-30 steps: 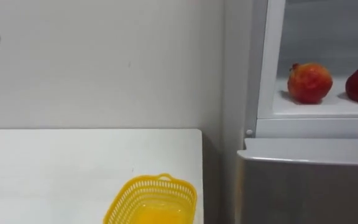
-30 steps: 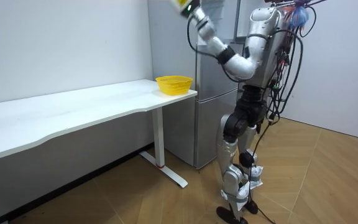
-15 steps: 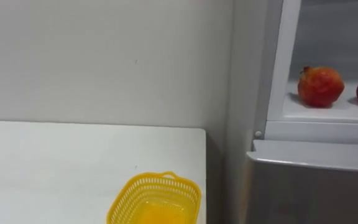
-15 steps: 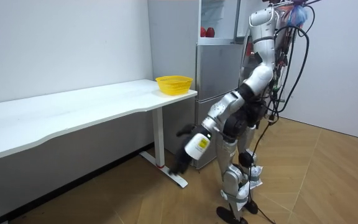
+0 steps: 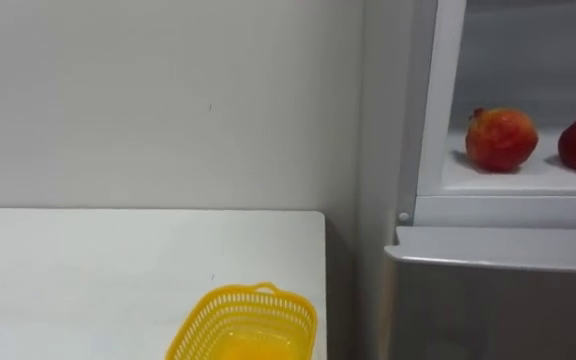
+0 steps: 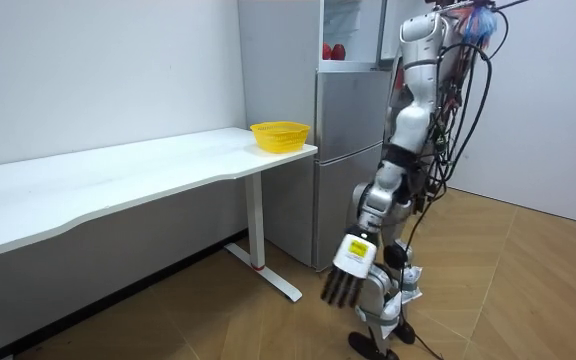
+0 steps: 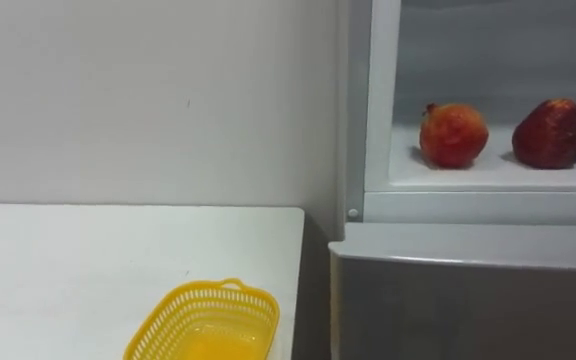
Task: Retrieve from the upper fridge
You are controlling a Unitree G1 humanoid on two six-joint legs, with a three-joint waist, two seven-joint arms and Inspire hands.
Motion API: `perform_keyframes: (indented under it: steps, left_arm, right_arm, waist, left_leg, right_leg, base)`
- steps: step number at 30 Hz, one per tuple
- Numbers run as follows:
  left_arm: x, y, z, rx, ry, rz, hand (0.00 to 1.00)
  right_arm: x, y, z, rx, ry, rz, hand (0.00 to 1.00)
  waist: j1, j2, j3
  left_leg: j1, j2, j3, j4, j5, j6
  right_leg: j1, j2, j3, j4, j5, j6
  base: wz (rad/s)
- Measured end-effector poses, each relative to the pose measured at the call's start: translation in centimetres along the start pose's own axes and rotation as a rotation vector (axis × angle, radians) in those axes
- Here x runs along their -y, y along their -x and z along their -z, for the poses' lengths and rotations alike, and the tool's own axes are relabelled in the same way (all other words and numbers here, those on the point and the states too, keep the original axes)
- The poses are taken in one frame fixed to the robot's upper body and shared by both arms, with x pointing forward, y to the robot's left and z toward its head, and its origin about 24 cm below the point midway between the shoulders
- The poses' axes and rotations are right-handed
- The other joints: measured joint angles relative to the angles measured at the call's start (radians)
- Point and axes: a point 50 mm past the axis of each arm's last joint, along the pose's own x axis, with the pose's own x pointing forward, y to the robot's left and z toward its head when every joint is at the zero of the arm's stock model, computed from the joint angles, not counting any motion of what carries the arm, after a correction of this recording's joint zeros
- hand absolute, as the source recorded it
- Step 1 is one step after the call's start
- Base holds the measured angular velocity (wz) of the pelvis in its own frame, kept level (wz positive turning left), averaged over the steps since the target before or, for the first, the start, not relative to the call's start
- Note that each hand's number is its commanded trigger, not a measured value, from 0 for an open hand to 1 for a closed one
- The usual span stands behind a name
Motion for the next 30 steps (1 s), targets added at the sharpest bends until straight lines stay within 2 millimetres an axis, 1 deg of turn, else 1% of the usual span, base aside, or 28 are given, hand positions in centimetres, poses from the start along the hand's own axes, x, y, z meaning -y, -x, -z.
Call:
perform_keyframes:
  steps: [1, 3, 4, 6, 7, 8, 9, 11, 16, 19, 24, 27, 30]
  left_arm:
    - [0.7, 0.0, -0.8, 0.037, -0.128, 0.031, 0.0]
    - [2.2, 0.0, -3.3, 0.123, -0.285, 0.082, 0.0]
    - [2.6, 0.1, -4.1, 0.147, -0.308, 0.094, 0.0]
    - [3.8, 0.4, -6.2, 0.22, -0.346, 0.129, 0.0]
    - [3.9, 0.5, -6.6, 0.239, -0.348, 0.136, 0.0]
    - [4.3, 0.7, -7.2, 0.273, -0.357, 0.146, 0.0]
    - [4.6, 0.9, -7.7, 0.299, -0.358, 0.156, 0.0]
    - [4.9, 1.2, -8.2, 0.329, -0.358, 0.168, 0.0]
    - [4.9, 1.2, -8.1, 0.33, -0.36, 0.173, 0.0]
    - [4.8, 1.0, -7.5, 0.304, -0.366, 0.169, 0.0]
    - [4.2, 0.8, -5.8, 0.258, -0.371, 0.152, 0.0]
    - [3.8, 0.7, -4.9, 0.234, -0.376, 0.147, 0.0]
    - [3.4, 0.5, -3.7, 0.197, -0.428, 0.137, 0.0]
  right_arm:
    - [-0.1, 0.0, -0.3, 0.004, 0.015, -0.005, 0.0]
    - [-0.4, 0.0, -0.8, 0.013, 0.028, -0.011, 0.0]
    - [-0.4, -0.1, -0.8, 0.013, 0.028, -0.011, 0.0]
    - [-0.6, -0.1, -1.0, 0.011, 0.031, -0.012, 0.0]
    - [-0.6, -0.1, -1.1, 0.014, 0.036, -0.011, 0.0]
    - [-0.8, -0.1, -1.3, 0.017, 0.049, -0.008, 0.0]
    - [-1.0, -0.1, -1.4, 0.019, 0.058, -0.007, 0.0]
    - [-1.3, -0.1, -1.5, 0.024, 0.062, -0.011, 0.0]
    - [-1.3, -0.1, -1.6, 0.027, 0.047, 0.011, 0.0]
    - [-1.2, -0.1, -1.8, 0.034, 0.035, 0.023, 0.0]
    - [-0.8, 0.0, -2.5, 0.066, -0.026, 0.057, 0.0]
    - [-0.7, 0.0, -2.7, 0.074, -0.036, 0.064, 0.0]
    - [-0.5, 0.1, -3.2, 0.098, -0.037, 0.089, 0.0]
  waist:
    - [-0.018, -0.003, 0.0028]
    - [-0.046, -0.016, 0.0032]
    - [-0.047, -0.017, 0.0034]
    - [-0.054, -0.019, 0.0034]
    - [-0.06, -0.02, 0.0033]
    - [-0.075, -0.021, 0.0028]
    - [-0.083, -0.022, 0.0023]
    - [-0.094, -0.022, 0.0013]
    - [-0.097, -0.025, -0.0004]
    - [-0.098, -0.024, 0.0003]
    - [-0.094, -0.023, 0.0011]
    - [-0.092, -0.021, 0.002]
    - [-0.09, -0.018, 0.0028]
  left_leg:
    - [-0.001, 0.0, 0.002, 0.003, 0.0, 0.0]
    - [-0.002, 0.001, 0.004, -0.001, 0.0, 0.0]
    - [-0.001, 0.001, 0.006, -0.002, 0.0, 0.0]
    - [0.0, 0.005, 0.029, -0.007, 0.0, 0.0]
    - [0.0, 0.006, 0.031, -0.009, 0.0, 0.0]
    - [0.0, 0.006, 0.035, -0.014, 0.0, 0.001]
    - [-0.002, 0.006, 0.046, -0.017, 0.0, 0.001]
    - [-0.003, 0.008, 0.059, -0.018, 0.0, 0.001]
    - [-0.003, 0.006, 0.059, -0.018, 0.0, 0.001]
    - [0.004, 0.006, 0.058, -0.018, 0.0, 0.001]
    - [0.008, 0.006, 0.058, -0.019, 0.0, 0.001]
    - [0.013, 0.007, 0.059, -0.022, 0.0, 0.001]
    - [0.018, 0.009, 0.058, -0.032, 0.0, 0.001]
  right_leg:
    - [0.002, 0.0, -0.001, 0.0, 0.0, 0.0]
    - [0.001, 0.001, 0.004, 0.002, 0.0, 0.0]
    - [0.0, 0.002, 0.009, 0.002, 0.001, 0.001]
    - [-0.008, 0.003, 0.02, 0.003, 0.006, 0.0]
    - [-0.01, 0.004, 0.023, 0.003, 0.007, 0.0]
    - [-0.014, 0.004, 0.026, 0.003, 0.008, 0.0]
    - [-0.021, 0.005, 0.035, 0.004, 0.008, 0.001]
    - [-0.031, 0.008, 0.049, 0.004, 0.009, 0.002]
    - [-0.033, 0.008, 0.06, 0.007, 0.009, 0.003]
    - [-0.026, 0.008, 0.062, 0.005, 0.009, 0.003]
    - [-0.021, 0.01, 0.064, 0.001, 0.009, 0.003]
    - [-0.021, 0.014, 0.075, 0.0, 0.009, 0.003]
    - [-0.02, 0.016, 0.076, 0.002, 0.01, 0.003]
  base:
    - [0.0]
    - [-0.03]
    - [-0.15]
    - [-0.26]
    - [-0.23]
    - [-0.19]
    - [-0.18]
    - [-0.2]
    - [-0.07]
    - [0.0]
    - [0.0]
    - [0.0]
    - [0.0]
